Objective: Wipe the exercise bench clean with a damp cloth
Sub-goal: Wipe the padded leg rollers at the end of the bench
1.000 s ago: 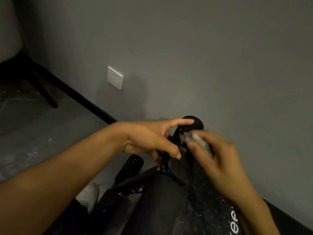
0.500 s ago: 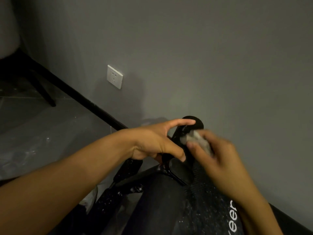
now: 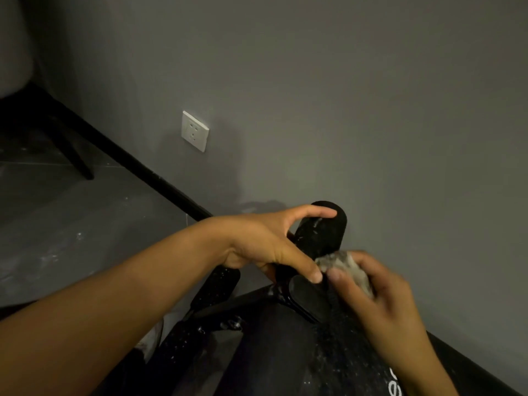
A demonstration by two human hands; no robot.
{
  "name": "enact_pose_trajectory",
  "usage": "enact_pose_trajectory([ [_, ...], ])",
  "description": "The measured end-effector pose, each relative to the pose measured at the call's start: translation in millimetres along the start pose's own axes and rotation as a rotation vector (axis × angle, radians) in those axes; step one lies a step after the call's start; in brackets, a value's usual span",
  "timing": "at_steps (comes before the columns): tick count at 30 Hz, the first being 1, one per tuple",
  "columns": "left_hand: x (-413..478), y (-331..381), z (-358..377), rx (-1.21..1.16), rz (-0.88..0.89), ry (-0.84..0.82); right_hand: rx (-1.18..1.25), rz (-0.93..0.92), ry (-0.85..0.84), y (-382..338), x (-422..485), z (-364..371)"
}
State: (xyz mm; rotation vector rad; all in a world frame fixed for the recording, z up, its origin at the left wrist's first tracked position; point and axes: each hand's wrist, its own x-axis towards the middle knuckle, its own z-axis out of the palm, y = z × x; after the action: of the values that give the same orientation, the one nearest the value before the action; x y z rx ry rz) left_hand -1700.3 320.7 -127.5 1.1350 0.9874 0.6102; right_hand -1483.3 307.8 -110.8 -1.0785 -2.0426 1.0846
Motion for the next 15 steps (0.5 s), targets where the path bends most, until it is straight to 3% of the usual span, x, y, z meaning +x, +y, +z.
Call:
enact_pose_trajectory([
  [3, 0, 1, 0, 0.012, 0.008, -0.011, -0.121, -0.059, -0.027, 5, 10, -7],
  [6, 0, 1, 1, 0.003, 0.009, -0.009, -0.367, -0.123, 0.116, 12, 44, -12],
  [8, 1, 1, 1, 0.006, 0.008, -0.011, -0.395, -0.114, 0.189, 14, 58, -12],
  [15, -3, 2, -9, 0.012, -0.021, -0.072, -0.016, -0.046, 0.004, 3, 3, 1],
])
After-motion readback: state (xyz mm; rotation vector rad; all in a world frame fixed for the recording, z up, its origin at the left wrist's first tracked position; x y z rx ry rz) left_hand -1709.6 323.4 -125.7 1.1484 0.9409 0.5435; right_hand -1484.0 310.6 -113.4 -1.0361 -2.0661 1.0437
